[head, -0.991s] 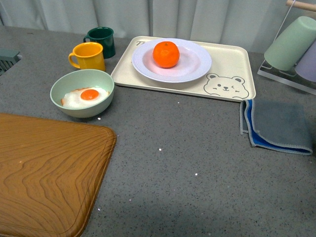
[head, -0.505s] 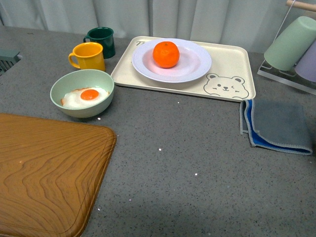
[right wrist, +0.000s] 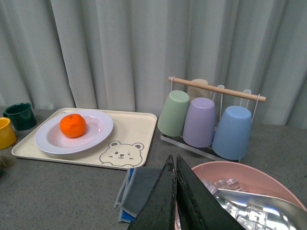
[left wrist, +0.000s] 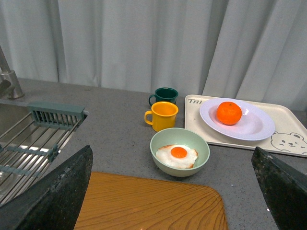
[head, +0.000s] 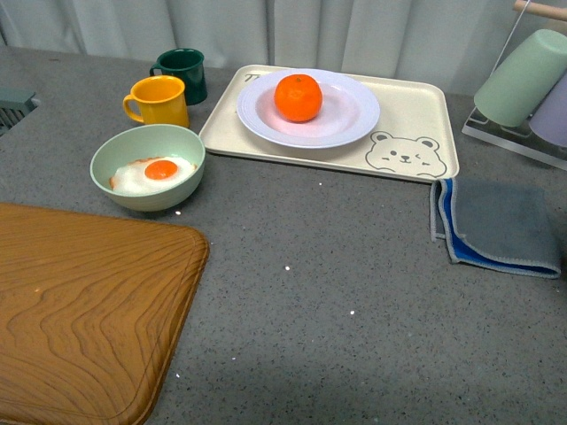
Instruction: Place orange and plate with both arms
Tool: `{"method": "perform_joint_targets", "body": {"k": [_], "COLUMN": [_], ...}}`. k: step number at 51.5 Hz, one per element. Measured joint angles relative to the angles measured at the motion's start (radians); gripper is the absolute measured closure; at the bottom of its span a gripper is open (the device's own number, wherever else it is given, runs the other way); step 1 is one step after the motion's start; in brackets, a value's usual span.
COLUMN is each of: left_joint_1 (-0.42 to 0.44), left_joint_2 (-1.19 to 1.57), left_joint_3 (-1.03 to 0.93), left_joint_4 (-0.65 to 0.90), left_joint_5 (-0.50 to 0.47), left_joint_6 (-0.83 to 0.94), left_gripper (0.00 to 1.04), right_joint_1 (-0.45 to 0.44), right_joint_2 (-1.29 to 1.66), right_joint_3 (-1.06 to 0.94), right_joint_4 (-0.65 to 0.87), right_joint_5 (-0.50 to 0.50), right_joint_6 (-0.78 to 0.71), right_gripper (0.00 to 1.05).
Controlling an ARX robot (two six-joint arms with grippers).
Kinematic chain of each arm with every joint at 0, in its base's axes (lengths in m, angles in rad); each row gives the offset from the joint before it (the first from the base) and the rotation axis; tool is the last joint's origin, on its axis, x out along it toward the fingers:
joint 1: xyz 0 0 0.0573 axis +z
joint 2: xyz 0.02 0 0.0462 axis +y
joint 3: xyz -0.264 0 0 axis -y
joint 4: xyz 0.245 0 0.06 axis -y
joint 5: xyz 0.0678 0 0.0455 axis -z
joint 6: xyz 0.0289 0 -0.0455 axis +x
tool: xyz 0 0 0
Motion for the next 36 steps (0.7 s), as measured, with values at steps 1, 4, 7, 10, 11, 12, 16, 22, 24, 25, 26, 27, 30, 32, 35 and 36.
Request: {"method": "perform_joint_targets", "body": {"k": [1, 4, 7, 10, 11, 12, 16, 22, 24, 25, 26, 27, 30, 32, 35, 36], "left_joint_1": [0.000, 0.000, 0.000, 0.000, 0.000, 0.000, 0.000, 0.000, 0.000, 0.000, 0.000, 0.000, 0.000, 0.000, 0.000, 0.000], "left_joint_2": [0.000, 0.000, 0.000, 0.000, 0.000, 0.000, 0.000, 0.000, 0.000, 0.000, 0.000, 0.000, 0.000, 0.000, 0.000, 0.000], "left_joint_3": [0.000, 0.000, 0.000, 0.000, 0.000, 0.000, 0.000, 0.000, 0.000, 0.000, 0.000, 0.000, 0.000, 0.000, 0.000, 0.000], "left_joint_4": [0.000, 0.000, 0.000, 0.000, 0.000, 0.000, 0.000, 0.000, 0.000, 0.000, 0.000, 0.000, 0.000, 0.000, 0.000, 0.000], "left_joint_5": [0.000, 0.000, 0.000, 0.000, -0.001, 0.000, 0.000, 0.000, 0.000, 0.000, 0.000, 0.000, 0.000, 0.000, 0.000, 0.000], "left_joint_6": [0.000, 0.000, 0.000, 0.000, 0.000, 0.000, 0.000, 0.000, 0.000, 0.000, 0.000, 0.000, 0.000, 0.000, 0.000, 0.000], "left_gripper": [0.07, 0.07, 0.07, 0.07, 0.07, 0.07, 0.07, 0.07, 0.07, 0.07, 0.07, 0.07, 0.07, 0.07, 0.07, 0.07], "right_joint_1": [0.000, 0.000, 0.000, 0.000, 0.000, 0.000, 0.000, 0.000, 0.000, 0.000, 0.000, 0.000, 0.000, 0.000, 0.000, 0.000], "right_joint_2": [-0.007, -0.023, -0.082, -0.146, -0.163, -0.178, -0.193, -0.193, -0.193, -0.193, -0.193, -0.193, -0.193, -0.194, -0.194, -0.194], "right_joint_3": [0.000, 0.000, 0.001, 0.000, 0.000, 0.000, 0.000, 0.000, 0.000, 0.000, 0.000, 0.000, 0.000, 0.000, 0.000, 0.000], "right_joint_4": [-0.007, -0.023, -0.101, -0.183, -0.193, -0.195, -0.197, -0.200, -0.200, -0.200, -0.201, -0.201, -0.200, -0.201, -0.200, -0.200], "right_joint_5": [0.000, 0.000, 0.000, -0.003, -0.002, -0.002, -0.003, -0.003, -0.003, -0.003, -0.003, -0.003, -0.003, -0.003, -0.003, -0.003], "right_joint_6": [0.000, 0.000, 0.000, 0.000, 0.000, 0.000, 0.000, 0.000, -0.001, -0.002, -0.001, -0.001, -0.001, -0.001, -0.001, -0.001], "right_gripper": [1.04, 1.04, 1.04, 1.04, 1.04, 1.04, 1.04, 1.04, 1.00, 0.97, 0.93, 0.91, 0.77, 0.68, 0.54, 0.49]}}
